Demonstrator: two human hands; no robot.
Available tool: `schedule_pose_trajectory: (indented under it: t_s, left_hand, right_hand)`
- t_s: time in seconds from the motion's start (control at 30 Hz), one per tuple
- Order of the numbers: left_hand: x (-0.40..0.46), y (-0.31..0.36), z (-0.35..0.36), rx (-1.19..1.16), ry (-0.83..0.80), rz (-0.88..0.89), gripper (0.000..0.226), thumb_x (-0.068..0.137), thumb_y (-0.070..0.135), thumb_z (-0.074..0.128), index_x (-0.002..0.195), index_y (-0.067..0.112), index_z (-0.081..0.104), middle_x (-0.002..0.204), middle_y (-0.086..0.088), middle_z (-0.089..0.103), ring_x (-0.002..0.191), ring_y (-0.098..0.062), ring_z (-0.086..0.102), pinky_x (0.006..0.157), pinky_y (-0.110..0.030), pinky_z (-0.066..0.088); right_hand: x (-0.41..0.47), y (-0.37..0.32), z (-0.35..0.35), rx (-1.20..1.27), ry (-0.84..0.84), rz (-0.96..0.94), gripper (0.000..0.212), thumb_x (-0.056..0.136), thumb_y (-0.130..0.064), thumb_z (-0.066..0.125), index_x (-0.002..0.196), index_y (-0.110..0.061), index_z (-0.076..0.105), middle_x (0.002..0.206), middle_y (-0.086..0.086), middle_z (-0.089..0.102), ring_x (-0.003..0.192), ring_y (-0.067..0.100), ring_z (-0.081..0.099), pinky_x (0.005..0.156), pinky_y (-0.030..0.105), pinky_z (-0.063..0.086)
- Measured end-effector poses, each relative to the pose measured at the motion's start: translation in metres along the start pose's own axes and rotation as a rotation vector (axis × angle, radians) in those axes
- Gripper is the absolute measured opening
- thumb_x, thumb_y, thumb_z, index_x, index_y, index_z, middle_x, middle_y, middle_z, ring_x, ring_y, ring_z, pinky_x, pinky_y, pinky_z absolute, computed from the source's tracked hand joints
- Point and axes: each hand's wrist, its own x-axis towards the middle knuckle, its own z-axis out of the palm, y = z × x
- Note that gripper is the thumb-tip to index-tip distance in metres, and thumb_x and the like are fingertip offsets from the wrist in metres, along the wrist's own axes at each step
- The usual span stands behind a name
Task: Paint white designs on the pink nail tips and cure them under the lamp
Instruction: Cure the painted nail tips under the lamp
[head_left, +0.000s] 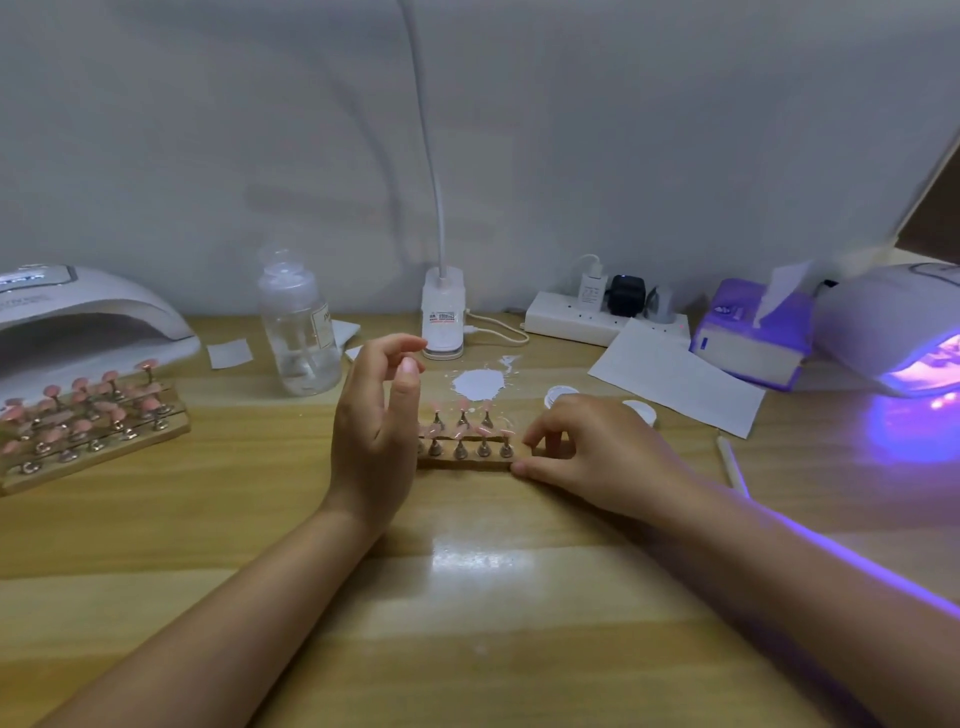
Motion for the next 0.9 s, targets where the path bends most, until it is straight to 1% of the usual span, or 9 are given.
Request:
schedule_pose_trajectory:
  t_s: [0.1, 0.2, 0.3, 0.43, 0.57, 0.67, 0.73, 0.8, 0.9]
  left_hand:
    - [-0.001, 0.001, 0.000, 0.029, -0.018, 0.028, 0.017, 0.087, 0.027, 0.036, 0.096, 0.030, 0.051, 0.088, 0.013, 0.054, 0.085, -0.002, 0.052, 0.075, -0.011, 0.039]
    - [-0.003, 0.003, 0.000, 0.122, -0.079, 0.172, 0.027, 0.087, 0.029, 0.036, 0.099, 0.014, 0.055, 0.088, 0.004, 0.055, 0.081, -0.005, 0.050, 0.074, -0.009, 0.038]
    - [-0.006, 0.008, 0.003, 0.205, -0.193, 0.333, 0.028, 0.087, 0.020, 0.039, 0.098, 0.002, 0.057, 0.084, -0.007, 0.057, 0.081, -0.008, 0.050, 0.072, -0.018, 0.043]
    - [-0.012, 0.016, 0.008, 0.229, -0.358, 0.380, 0.034, 0.082, 0.027, 0.051, 0.108, 0.006, 0.057, 0.090, -0.001, 0.060, 0.083, -0.007, 0.054, 0.073, -0.027, 0.046]
    - [-0.021, 0.023, 0.013, 0.242, -0.536, 0.297, 0.051, 0.075, 0.040, 0.064, 0.121, 0.030, 0.045, 0.100, 0.011, 0.059, 0.089, 0.000, 0.053, 0.078, -0.012, 0.042]
    - [-0.025, 0.025, 0.018, 0.305, -0.563, 0.194, 0.056, 0.073, 0.039, 0.070, 0.122, 0.039, 0.042, 0.101, 0.020, 0.054, 0.096, 0.004, 0.049, 0.075, -0.006, 0.038]
    - [-0.025, 0.025, 0.020, 0.340, -0.543, 0.149, 0.048, 0.071, 0.038, 0.070, 0.113, 0.037, 0.048, 0.095, 0.019, 0.054, 0.093, 0.004, 0.049, 0.071, -0.005, 0.037]
    - [-0.023, 0.024, 0.023, 0.363, -0.555, 0.086, 0.037, 0.069, 0.038, 0.072, 0.099, 0.038, 0.051, 0.087, 0.014, 0.054, 0.082, 0.001, 0.051, 0.069, -0.007, 0.038]
    - [-0.019, 0.022, 0.028, 0.372, -0.606, -0.068, 0.026, 0.071, 0.040, 0.072, 0.088, 0.037, 0.052, 0.081, 0.011, 0.053, 0.068, -0.001, 0.052, 0.065, -0.015, 0.042]
  right_hand:
    - [-0.009, 0.012, -0.010, -0.043, -0.011, -0.008, 0.026, 0.077, -0.049, 0.066, 0.091, -0.027, 0.068, 0.080, -0.013, 0.056, 0.079, 0.006, 0.049, 0.068, 0.025, 0.037]
    - [-0.021, 0.028, -0.022, -0.073, -0.013, 0.010, 0.024, 0.076, -0.050, 0.065, 0.092, -0.031, 0.068, 0.079, -0.016, 0.055, 0.080, 0.006, 0.049, 0.070, 0.026, 0.037]
    - [-0.033, 0.044, -0.032, -0.170, -0.003, 0.011, 0.026, 0.077, -0.051, 0.063, 0.095, -0.033, 0.069, 0.071, -0.018, 0.046, 0.077, 0.005, 0.043, 0.064, 0.025, 0.026]
    - [-0.046, 0.060, -0.042, -0.172, 0.016, 0.046, 0.027, 0.075, -0.050, 0.064, 0.096, -0.033, 0.070, 0.070, -0.017, 0.045, 0.075, 0.003, 0.041, 0.065, 0.022, 0.027]
    - [-0.052, 0.069, -0.048, -0.129, -0.005, 0.060, 0.028, 0.075, -0.047, 0.067, 0.099, -0.034, 0.070, 0.070, -0.017, 0.043, 0.072, -0.002, 0.041, 0.064, 0.018, 0.030]
    - [-0.056, 0.069, -0.054, -0.117, 0.001, 0.095, 0.026, 0.074, -0.044, 0.069, 0.097, -0.032, 0.069, 0.072, -0.013, 0.047, 0.076, 0.006, 0.045, 0.071, 0.026, 0.038]
    - [-0.059, 0.066, -0.062, -0.051, 0.121, 0.129, 0.014, 0.073, -0.038, 0.072, 0.080, -0.027, 0.068, 0.067, -0.011, 0.049, 0.070, 0.011, 0.047, 0.068, 0.026, 0.039]
    - [-0.061, 0.068, -0.072, 0.019, 0.213, 0.201, 0.025, 0.076, -0.031, 0.071, 0.060, -0.022, 0.054, 0.057, -0.007, 0.047, 0.057, 0.011, 0.044, 0.057, 0.017, 0.034]
    - [-0.065, 0.075, -0.085, 0.013, 0.082, 0.366, 0.043, 0.081, -0.033, 0.066, 0.049, -0.013, 0.045, 0.048, -0.001, 0.044, 0.047, 0.011, 0.037, 0.049, 0.020, 0.028]
